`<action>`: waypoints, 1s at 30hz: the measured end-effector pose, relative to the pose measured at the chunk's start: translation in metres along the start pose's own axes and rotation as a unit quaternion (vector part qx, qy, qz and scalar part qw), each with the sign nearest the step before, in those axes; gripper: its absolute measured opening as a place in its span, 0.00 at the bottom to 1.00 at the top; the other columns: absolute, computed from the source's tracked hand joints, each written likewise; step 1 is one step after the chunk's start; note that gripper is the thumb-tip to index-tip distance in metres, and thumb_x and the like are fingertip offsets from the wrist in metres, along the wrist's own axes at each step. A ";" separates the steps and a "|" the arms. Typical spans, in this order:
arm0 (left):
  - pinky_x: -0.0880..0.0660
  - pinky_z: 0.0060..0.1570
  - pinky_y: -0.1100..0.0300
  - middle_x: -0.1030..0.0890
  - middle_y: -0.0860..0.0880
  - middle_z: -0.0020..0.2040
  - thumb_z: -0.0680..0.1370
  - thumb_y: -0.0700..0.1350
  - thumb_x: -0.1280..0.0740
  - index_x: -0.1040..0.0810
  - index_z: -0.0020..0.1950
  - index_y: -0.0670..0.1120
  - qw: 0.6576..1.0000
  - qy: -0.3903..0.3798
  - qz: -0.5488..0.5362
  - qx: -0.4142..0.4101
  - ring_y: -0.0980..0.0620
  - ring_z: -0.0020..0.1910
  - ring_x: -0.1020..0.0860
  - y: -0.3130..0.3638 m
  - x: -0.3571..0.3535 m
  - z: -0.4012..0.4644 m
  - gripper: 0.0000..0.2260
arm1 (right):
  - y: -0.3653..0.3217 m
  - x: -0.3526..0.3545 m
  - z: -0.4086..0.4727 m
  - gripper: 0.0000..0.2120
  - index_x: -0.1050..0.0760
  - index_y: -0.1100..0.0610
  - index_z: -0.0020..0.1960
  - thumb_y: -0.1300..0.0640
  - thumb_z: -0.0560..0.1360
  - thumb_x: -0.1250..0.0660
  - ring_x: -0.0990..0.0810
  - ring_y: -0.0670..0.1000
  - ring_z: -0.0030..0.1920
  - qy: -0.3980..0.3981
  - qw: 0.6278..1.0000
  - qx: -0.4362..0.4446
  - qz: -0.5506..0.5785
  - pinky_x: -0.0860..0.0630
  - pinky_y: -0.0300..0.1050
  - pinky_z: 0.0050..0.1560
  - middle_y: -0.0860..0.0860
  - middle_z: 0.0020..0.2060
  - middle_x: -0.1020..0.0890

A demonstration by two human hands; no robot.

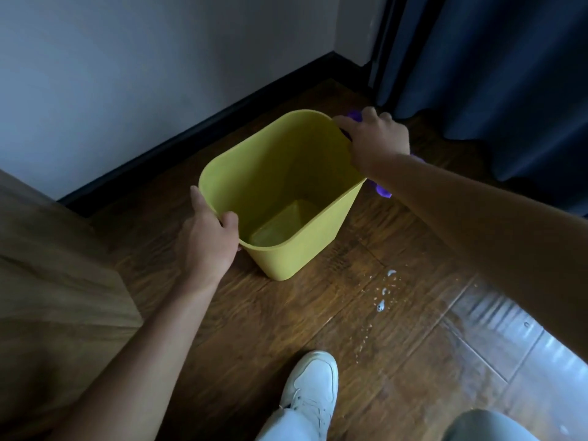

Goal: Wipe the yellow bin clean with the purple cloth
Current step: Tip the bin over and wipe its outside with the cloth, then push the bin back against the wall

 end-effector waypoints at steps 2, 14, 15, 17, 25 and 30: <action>0.20 0.37 0.55 0.16 0.45 0.43 0.84 0.46 0.41 0.52 0.84 0.44 1.000 0.000 0.000 -0.006 0.49 0.33 0.15 0.000 -0.001 0.001 0.31 | -0.001 0.001 0.000 0.28 0.39 0.39 0.80 0.53 0.83 0.37 0.27 0.65 0.66 0.002 1.000 -0.003 0.002 0.29 0.54 0.47 0.60 0.70 0.29; 0.16 0.43 0.44 0.20 0.45 0.59 0.83 0.50 0.39 0.51 0.84 0.54 0.999 -0.023 -0.028 0.011 0.44 0.43 0.15 -0.010 -0.003 0.007 0.32 | 0.032 0.002 -0.038 0.23 0.36 0.46 0.80 0.50 0.85 0.41 0.19 0.63 0.59 0.095 0.985 0.000 0.142 0.26 0.52 0.49 0.56 0.70 0.23; 0.15 0.41 0.45 0.20 0.47 0.56 0.84 0.50 0.39 0.51 0.84 0.54 0.999 -0.032 -0.016 0.005 0.45 0.41 0.16 -0.006 0.001 0.004 0.31 | 0.039 0.007 -0.045 0.23 0.36 0.46 0.80 0.51 0.86 0.41 0.19 0.63 0.60 0.104 0.983 -0.009 0.152 0.25 0.53 0.50 0.56 0.70 0.23; 0.16 0.40 0.46 0.21 0.48 0.52 0.84 0.50 0.39 0.51 0.84 0.53 0.999 -0.044 0.008 0.002 0.46 0.40 0.16 -0.001 0.002 0.004 0.31 | 0.053 0.018 -0.056 0.24 0.37 0.46 0.80 0.51 0.85 0.41 0.19 0.63 0.61 0.108 0.978 -0.028 0.176 0.23 0.56 0.54 0.55 0.72 0.24; 0.24 0.42 0.49 0.17 0.45 0.50 0.84 0.57 0.42 0.51 0.82 0.46 0.988 -0.004 0.152 -0.001 0.38 0.47 0.16 0.022 0.029 -0.011 0.32 | 0.093 0.096 -0.134 0.27 0.35 0.44 0.78 0.49 0.81 0.33 0.19 0.60 0.61 0.132 0.949 -0.070 0.278 0.23 0.54 0.57 0.52 0.67 0.19; 0.22 0.45 0.52 0.14 0.46 0.50 0.83 0.57 0.39 0.36 0.77 0.52 0.990 -0.012 0.051 -0.134 0.44 0.45 0.15 0.089 0.069 -0.040 0.24 | 0.095 0.136 -0.190 0.19 0.28 0.52 0.66 0.50 0.78 0.28 0.20 0.52 0.46 0.184 0.892 -0.119 0.396 0.22 0.47 0.49 0.49 0.50 0.18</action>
Point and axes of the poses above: each hand's wrist, its own z-axis towards the middle knuckle, its own x-axis out of the back of the hand, y = z × x, the point moved 1 cm from there along z, towards the middle knuckle
